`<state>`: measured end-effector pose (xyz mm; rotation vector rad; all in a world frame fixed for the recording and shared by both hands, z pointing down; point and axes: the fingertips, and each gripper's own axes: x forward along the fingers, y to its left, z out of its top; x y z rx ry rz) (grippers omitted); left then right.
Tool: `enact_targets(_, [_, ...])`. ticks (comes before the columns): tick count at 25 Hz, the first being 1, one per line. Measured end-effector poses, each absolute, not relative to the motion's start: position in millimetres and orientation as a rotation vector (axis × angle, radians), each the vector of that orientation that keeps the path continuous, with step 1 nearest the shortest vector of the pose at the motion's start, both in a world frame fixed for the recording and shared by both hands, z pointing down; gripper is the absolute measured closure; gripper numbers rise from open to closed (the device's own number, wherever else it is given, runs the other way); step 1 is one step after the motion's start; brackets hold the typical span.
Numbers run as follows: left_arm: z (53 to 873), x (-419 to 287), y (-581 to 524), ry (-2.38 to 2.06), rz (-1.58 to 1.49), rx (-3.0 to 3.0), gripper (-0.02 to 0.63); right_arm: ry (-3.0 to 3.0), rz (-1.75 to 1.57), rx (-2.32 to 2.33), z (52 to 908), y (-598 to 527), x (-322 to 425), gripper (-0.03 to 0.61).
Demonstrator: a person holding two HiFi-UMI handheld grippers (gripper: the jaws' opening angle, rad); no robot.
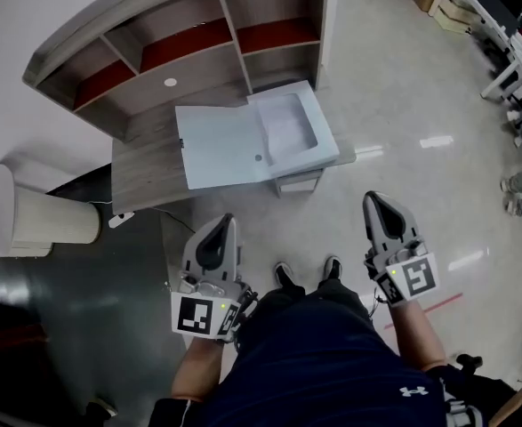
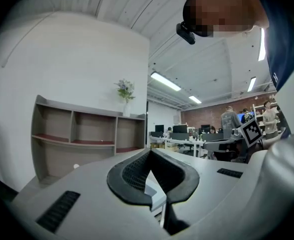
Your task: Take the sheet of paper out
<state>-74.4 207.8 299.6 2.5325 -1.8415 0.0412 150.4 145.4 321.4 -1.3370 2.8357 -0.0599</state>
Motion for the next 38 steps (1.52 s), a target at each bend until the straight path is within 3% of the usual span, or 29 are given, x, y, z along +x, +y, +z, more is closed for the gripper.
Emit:
enact_targets(18, [331.3,-120.2,182.7,-1.688,0.045,2.553,0.6,2.831,-0.169,-1.521,349.6,147.4,116.2,0.566])
enact_targets(28, [334.9,-129.5,132.9,-1.755,0.095,2.493,0.6,2.857,-0.18,-1.364,348.6,79.3,90.5,0.566])
enact_targets(38, [363.9,-104.7,41.7,-1.732,0.144,2.399,0.6,2.891,-0.241,-1.326,357.1,-9.1,111.6,0.566])
